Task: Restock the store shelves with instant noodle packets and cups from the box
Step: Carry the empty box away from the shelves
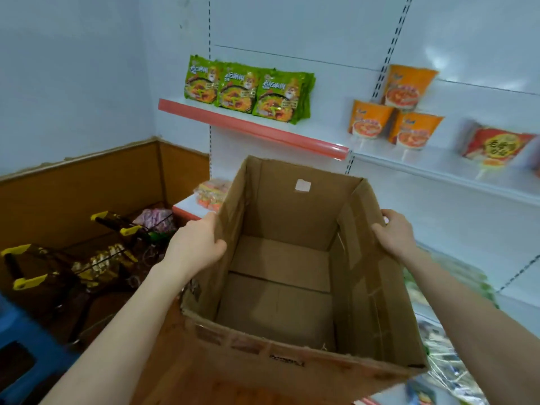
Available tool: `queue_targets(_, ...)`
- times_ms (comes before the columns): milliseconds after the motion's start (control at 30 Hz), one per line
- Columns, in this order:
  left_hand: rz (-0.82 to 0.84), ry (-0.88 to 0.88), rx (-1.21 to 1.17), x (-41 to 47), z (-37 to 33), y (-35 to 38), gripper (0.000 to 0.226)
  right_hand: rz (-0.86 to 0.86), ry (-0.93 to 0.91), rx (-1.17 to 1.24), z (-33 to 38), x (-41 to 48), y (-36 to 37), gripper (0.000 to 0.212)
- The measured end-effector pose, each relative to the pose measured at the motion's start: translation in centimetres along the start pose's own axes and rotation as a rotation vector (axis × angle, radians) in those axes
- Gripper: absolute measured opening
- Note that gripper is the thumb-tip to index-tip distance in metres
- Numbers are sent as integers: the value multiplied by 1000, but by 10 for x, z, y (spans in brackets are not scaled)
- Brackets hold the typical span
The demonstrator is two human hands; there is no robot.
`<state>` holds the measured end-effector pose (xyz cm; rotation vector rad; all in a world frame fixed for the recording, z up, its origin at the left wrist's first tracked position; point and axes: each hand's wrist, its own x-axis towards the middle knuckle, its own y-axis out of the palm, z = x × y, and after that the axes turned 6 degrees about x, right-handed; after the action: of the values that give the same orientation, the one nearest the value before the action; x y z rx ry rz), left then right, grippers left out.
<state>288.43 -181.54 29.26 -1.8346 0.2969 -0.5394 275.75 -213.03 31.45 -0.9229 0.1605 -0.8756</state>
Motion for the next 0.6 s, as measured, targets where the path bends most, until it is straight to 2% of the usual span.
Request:
queue_targets(233,95,250,-163,14,-86,23,45,-145,201,-61,-71,-31,-84,39)
queue_targets(600,160,660,-198,58,-201,47,44,-452,501,-120,-131,-90,-163,33)
